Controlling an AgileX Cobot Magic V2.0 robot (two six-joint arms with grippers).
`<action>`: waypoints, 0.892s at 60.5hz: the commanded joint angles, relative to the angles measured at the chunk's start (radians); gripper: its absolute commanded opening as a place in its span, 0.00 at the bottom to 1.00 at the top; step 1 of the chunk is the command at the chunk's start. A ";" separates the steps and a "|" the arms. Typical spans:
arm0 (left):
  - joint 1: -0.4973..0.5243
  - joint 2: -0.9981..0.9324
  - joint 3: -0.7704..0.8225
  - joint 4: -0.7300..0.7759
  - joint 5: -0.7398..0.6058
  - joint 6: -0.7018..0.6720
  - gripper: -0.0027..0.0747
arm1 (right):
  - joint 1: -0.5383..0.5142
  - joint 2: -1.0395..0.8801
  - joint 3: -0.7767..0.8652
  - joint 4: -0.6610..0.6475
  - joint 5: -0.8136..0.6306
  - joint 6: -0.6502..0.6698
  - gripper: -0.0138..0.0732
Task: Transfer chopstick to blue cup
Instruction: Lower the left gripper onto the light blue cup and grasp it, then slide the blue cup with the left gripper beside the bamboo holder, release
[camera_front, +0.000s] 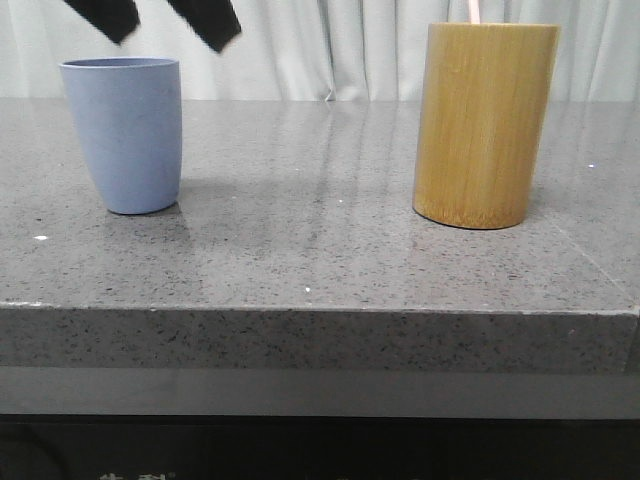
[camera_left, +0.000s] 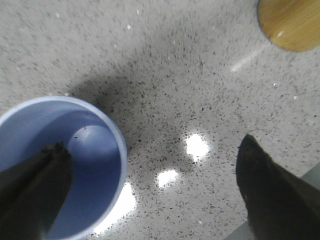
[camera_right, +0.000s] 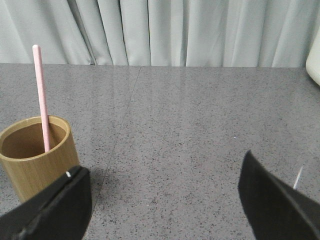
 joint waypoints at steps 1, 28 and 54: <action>-0.007 -0.005 -0.036 0.006 -0.026 -0.010 0.86 | -0.004 0.010 -0.036 0.001 -0.074 -0.005 0.86; -0.007 0.071 -0.036 0.047 -0.024 -0.010 0.35 | -0.004 0.010 -0.036 0.001 -0.074 -0.005 0.86; -0.036 0.071 -0.161 0.046 0.111 -0.001 0.01 | -0.004 0.010 -0.036 0.001 -0.074 -0.005 0.86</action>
